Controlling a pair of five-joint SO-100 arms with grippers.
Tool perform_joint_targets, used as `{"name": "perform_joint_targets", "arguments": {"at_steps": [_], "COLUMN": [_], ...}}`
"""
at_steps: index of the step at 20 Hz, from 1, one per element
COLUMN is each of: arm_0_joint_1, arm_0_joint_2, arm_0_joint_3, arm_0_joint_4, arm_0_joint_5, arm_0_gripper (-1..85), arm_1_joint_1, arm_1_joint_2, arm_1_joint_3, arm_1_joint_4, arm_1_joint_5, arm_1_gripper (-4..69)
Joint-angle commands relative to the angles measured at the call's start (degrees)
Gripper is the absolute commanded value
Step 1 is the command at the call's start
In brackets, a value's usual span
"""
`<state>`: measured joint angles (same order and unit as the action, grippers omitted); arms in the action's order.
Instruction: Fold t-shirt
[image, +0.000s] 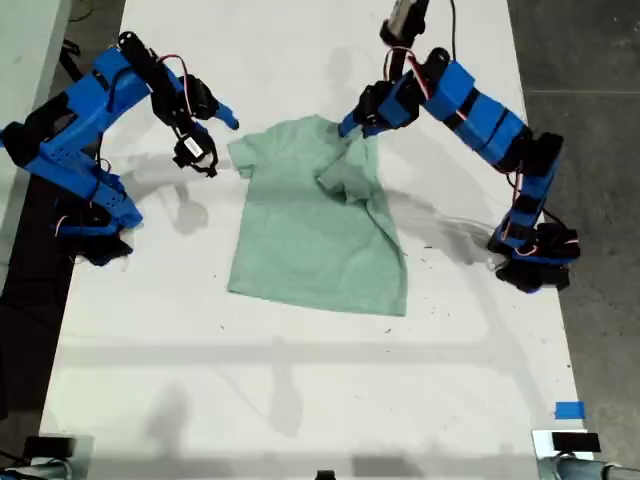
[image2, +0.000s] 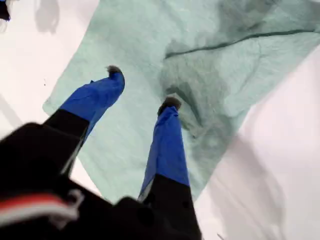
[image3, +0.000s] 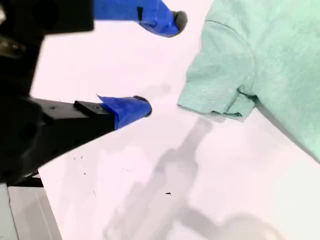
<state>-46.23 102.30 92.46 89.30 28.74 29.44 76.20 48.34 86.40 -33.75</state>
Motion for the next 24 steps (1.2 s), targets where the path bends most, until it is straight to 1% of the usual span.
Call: {"name": "perform_joint_targets", "arguments": {"at_steps": [1, 6, 7, 12, 14, 16, 18, 19, 20, 24], "arm_0_joint_1": [-1.32, -5.54, -6.50, -9.23, -10.11, -10.99, -11.34, -11.34, -11.34, -11.51], "arm_0_joint_2": [-3.96, -17.67, -20.57, -32.78, -37.09, -42.63, -47.11, -47.90, -47.81, -44.82], "arm_0_joint_3": [-0.62, -0.79, -1.49, -6.33, -9.23, -14.06, -19.51, -20.92, -20.92, -19.78], "arm_0_joint_4": [-3.96, -13.71, -14.85, -15.64, -14.77, -12.04, -8.35, -7.56, -7.56, -7.29], "arm_0_joint_5": [1.05, 3.78, 4.22, 5.36, 5.19, 5.01, 5.36, 5.45, 5.36, 5.10], "arm_0_gripper": [26.7, 27.2, 27.2, 27.2, 26.8, 20.8, 5.6, 1.5, 0.0, 0.0], "arm_1_joint_1": [0.44, -0.97, -1.32, -2.20, -2.64, -2.99, -3.16, -3.16, -3.16, -3.08], "arm_1_joint_2": [10.63, 18.54, 20.13, 28.83, 31.20, 32.78, 33.66, 33.93, 33.93, 34.01], "arm_1_joint_3": [4.31, 13.97, 15.47, 22.94, 24.96, 26.63, 27.86, 28.30, 28.39, 28.92], "arm_1_joint_4": [1.05, 0.97, 0.88, -0.62, -1.05, -1.32, -1.49, -1.67, -1.76, -2.11], "arm_1_joint_5": [-1.05, 0.00, 0.35, 1.76, 2.20, 2.64, 2.90, 2.99, 2.99, 2.90], "arm_1_gripper": [16.7, 14.2, 14.0, 12.7, 12.1, 11.8, 11.3, 10.9, 10.6, 9.2]}}
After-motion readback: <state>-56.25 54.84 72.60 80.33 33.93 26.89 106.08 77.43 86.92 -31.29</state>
